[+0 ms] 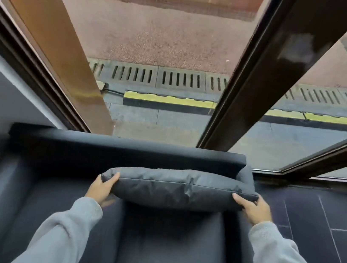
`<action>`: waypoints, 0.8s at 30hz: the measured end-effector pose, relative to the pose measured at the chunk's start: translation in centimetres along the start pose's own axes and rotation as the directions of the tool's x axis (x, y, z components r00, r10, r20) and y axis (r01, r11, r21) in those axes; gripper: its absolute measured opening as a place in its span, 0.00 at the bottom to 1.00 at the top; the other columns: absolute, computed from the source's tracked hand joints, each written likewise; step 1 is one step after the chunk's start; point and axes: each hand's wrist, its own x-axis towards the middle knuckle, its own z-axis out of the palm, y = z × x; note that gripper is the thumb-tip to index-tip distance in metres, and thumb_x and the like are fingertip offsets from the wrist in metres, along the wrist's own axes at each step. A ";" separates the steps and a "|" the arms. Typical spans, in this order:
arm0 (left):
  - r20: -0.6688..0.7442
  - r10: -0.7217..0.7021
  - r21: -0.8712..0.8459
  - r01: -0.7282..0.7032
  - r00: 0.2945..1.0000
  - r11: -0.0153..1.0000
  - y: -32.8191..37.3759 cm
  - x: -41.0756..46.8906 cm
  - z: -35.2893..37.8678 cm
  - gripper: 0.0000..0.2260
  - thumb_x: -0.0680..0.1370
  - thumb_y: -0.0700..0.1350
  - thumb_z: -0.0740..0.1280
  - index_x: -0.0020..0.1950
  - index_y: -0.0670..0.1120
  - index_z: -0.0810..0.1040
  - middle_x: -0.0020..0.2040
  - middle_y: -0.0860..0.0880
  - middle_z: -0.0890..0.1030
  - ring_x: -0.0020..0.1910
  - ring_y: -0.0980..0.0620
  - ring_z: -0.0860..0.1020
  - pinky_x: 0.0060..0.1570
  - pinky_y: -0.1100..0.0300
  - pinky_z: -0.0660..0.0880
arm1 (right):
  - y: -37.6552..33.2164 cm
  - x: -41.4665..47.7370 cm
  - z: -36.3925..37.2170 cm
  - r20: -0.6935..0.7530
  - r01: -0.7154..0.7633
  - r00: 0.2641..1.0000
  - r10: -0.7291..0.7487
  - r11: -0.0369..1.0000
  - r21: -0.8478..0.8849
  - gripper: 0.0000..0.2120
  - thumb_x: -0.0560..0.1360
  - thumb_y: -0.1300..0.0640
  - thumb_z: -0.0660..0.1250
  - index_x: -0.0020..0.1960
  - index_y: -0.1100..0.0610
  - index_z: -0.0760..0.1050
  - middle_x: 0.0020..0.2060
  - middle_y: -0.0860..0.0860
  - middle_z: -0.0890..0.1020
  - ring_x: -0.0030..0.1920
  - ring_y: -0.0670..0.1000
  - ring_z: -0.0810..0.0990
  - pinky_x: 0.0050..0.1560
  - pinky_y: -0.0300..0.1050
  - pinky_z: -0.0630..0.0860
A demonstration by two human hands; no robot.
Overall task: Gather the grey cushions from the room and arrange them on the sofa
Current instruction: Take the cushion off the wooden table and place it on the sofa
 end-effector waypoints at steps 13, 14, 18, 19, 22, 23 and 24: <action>0.020 -0.005 0.113 0.003 1.000 0.994 2.7 9.1 5.8 0.09 0.81 0.44 0.69 0.60 0.47 0.76 0.60 0.41 0.81 0.51 0.39 0.84 0.48 0.50 0.82 | -0.8 6.6 3.5 -0.418 0.009 0.905 -0.074 0.988 -0.156 0.12 0.76 0.54 0.73 0.58 0.47 0.88 0.46 0.50 0.89 0.61 0.60 0.83 0.68 0.44 0.71; 0.013 -0.015 0.136 0.013 1.000 0.991 2.3 9.2 5.9 0.12 0.81 0.44 0.69 0.63 0.46 0.76 0.60 0.40 0.81 0.51 0.39 0.84 0.50 0.49 0.82 | -0.8 6.5 3.5 -0.402 0.007 0.911 -0.092 0.978 -0.207 0.14 0.77 0.54 0.72 0.62 0.47 0.86 0.51 0.52 0.89 0.63 0.61 0.81 0.68 0.45 0.70; 0.066 -0.051 0.052 0.047 0.997 0.998 3.8 8.9 7.0 0.27 0.80 0.45 0.70 0.77 0.49 0.65 0.71 0.44 0.75 0.61 0.39 0.80 0.56 0.49 0.78 | -2.3 6.0 3.7 -0.026 0.059 0.997 -0.071 0.944 -0.324 0.37 0.79 0.51 0.73 0.83 0.44 0.61 0.82 0.53 0.63 0.81 0.58 0.64 0.80 0.55 0.61; 0.074 -0.050 0.050 0.047 0.996 0.998 3.7 8.3 7.5 0.31 0.80 0.45 0.70 0.80 0.51 0.60 0.74 0.45 0.72 0.65 0.40 0.77 0.58 0.50 0.77 | -2.7 5.2 3.4 0.013 0.067 0.998 -0.066 0.951 -0.301 0.39 0.80 0.50 0.73 0.85 0.43 0.56 0.84 0.52 0.56 0.83 0.56 0.58 0.81 0.56 0.57; 0.030 -0.012 0.330 0.002 0.999 0.944 3.1 5.0 8.8 0.42 0.79 0.52 0.71 0.84 0.51 0.46 0.80 0.45 0.63 0.74 0.39 0.69 0.72 0.46 0.69 | -3.1 2.5 3.0 0.076 0.063 0.996 -0.038 0.933 -0.353 0.42 0.80 0.45 0.71 0.85 0.43 0.50 0.86 0.54 0.48 0.84 0.56 0.52 0.81 0.55 0.53; 0.016 0.004 0.460 -0.011 1.000 0.888 2.6 4.5 9.0 0.43 0.79 0.55 0.70 0.84 0.49 0.44 0.81 0.44 0.61 0.76 0.38 0.66 0.74 0.45 0.65 | -2.7 2.3 3.8 0.102 0.067 0.995 -0.024 0.895 -0.442 0.43 0.80 0.43 0.71 0.85 0.43 0.49 0.86 0.55 0.47 0.85 0.57 0.51 0.81 0.56 0.53; 0.056 0.033 0.587 -0.060 0.998 0.807 2.4 1.9 10.1 0.44 0.79 0.58 0.68 0.84 0.48 0.43 0.82 0.43 0.58 0.78 0.38 0.63 0.76 0.46 0.62 | -2.3 0.4 2.3 0.107 0.072 0.994 -0.019 0.854 -0.515 0.43 0.80 0.42 0.70 0.85 0.43 0.48 0.86 0.56 0.46 0.85 0.58 0.50 0.81 0.57 0.53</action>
